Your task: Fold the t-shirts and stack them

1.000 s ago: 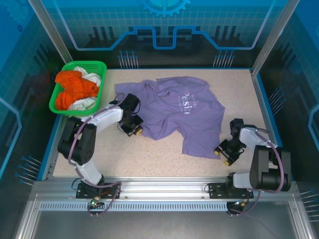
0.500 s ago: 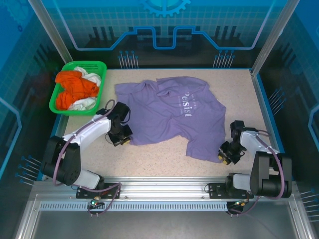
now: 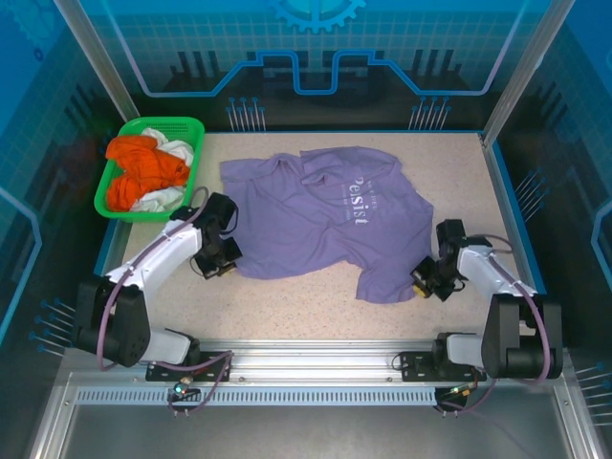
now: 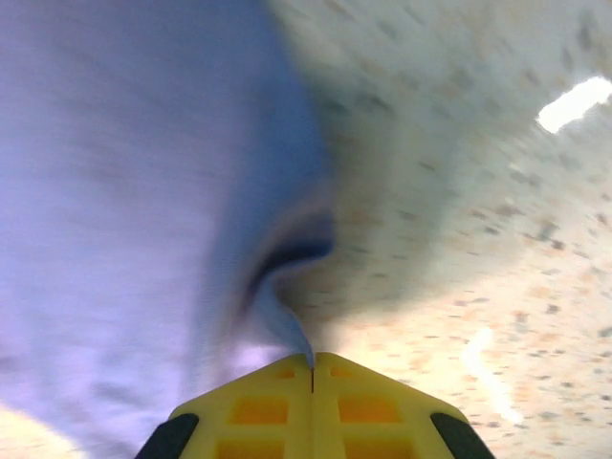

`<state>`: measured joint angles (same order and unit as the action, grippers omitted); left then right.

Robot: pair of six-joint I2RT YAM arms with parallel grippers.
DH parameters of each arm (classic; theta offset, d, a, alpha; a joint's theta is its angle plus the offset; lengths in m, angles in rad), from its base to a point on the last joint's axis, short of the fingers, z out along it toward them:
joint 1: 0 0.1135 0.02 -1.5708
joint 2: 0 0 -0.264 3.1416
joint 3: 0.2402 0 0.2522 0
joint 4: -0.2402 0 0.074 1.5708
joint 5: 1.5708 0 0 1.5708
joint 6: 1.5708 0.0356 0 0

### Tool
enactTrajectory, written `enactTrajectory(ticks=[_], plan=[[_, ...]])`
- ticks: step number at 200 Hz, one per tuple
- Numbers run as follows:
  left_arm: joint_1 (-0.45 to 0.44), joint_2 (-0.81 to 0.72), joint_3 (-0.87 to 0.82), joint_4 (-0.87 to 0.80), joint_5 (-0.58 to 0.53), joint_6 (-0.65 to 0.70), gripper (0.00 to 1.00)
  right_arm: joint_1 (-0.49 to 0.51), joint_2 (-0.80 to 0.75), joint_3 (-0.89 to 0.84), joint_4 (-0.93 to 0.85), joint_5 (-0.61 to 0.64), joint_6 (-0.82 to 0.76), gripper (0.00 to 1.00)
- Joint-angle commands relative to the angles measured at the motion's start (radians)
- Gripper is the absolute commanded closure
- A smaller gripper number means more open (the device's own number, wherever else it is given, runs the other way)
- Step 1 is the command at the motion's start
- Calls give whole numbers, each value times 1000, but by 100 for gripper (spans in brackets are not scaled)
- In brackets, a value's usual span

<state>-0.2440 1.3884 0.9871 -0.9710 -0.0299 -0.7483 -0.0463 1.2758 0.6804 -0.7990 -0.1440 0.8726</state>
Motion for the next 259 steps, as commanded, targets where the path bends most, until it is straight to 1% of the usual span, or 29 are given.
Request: enactTrajectory(ticks=[1, 7, 41, 50, 60, 73, 86, 118, 135, 151, 164, 181, 196, 205, 213, 226, 234, 239, 248, 259], plan=[[33, 12, 176, -17, 7, 48, 100, 12, -41, 157, 30, -44, 34, 100], [37, 32, 238, -16, 15, 55, 100, 11, -37, 192, 29, -46, 37, 100], [38, 136, 620, -6, 80, 74, 100, 11, 12, 517, 42, -62, 32, 100], [37, 146, 669, -4, 85, 64, 100, 10, 22, 588, 35, -65, 23, 100], [36, 136, 674, 10, 87, 49, 100, 11, 26, 643, 23, -66, 15, 100], [33, 97, 597, 42, 90, 29, 100, 11, 20, 656, 2, -69, 12, 100], [34, 50, 465, 47, 78, 6, 100, 13, -4, 604, -25, -64, -3, 100], [41, -84, 132, -14, 30, -17, 100, 4, -148, 307, -53, -48, 12, 100], [58, -166, 0, -48, 22, -43, 100, -12, -233, 174, -72, -29, 33, 100], [68, -212, -77, -57, 21, -67, 100, -32, -282, 96, -68, -18, 59, 100], [73, -219, -119, -46, 24, -90, 100, -39, -280, 74, -59, -4, 75, 100], [78, -194, -161, 14, 38, -129, 100, -38, -235, 58, -30, 12, 107, 100], [78, -109, -147, 113, 60, -134, 100, -38, -154, 66, 5, 43, 144, 100], [78, -18, -79, 141, 52, -120, 100, -40, -78, 98, 36, 60, 162, 100], [79, 79, 20, 164, 63, -104, 100, -41, 1, 156, 74, 64, 164, 100], [77, 263, 273, 171, 113, -53, 100, -41, 165, 365, 83, 47, 152, 100], [76, 376, 492, 134, 134, -17, 100, -39, 273, 538, 65, 20, 137, 100], [75, 450, 658, 97, 140, 4, 100, -37, 337, 645, 50, 2, 127, 100], [74, 571, 963, 18, 142, 41, 100, -35, 447, 915, -6, -19, 97, 100], [71, 710, 1396, -69, 119, 92, 100, -32, 565, 1258, -110, -7, 59, 100]])
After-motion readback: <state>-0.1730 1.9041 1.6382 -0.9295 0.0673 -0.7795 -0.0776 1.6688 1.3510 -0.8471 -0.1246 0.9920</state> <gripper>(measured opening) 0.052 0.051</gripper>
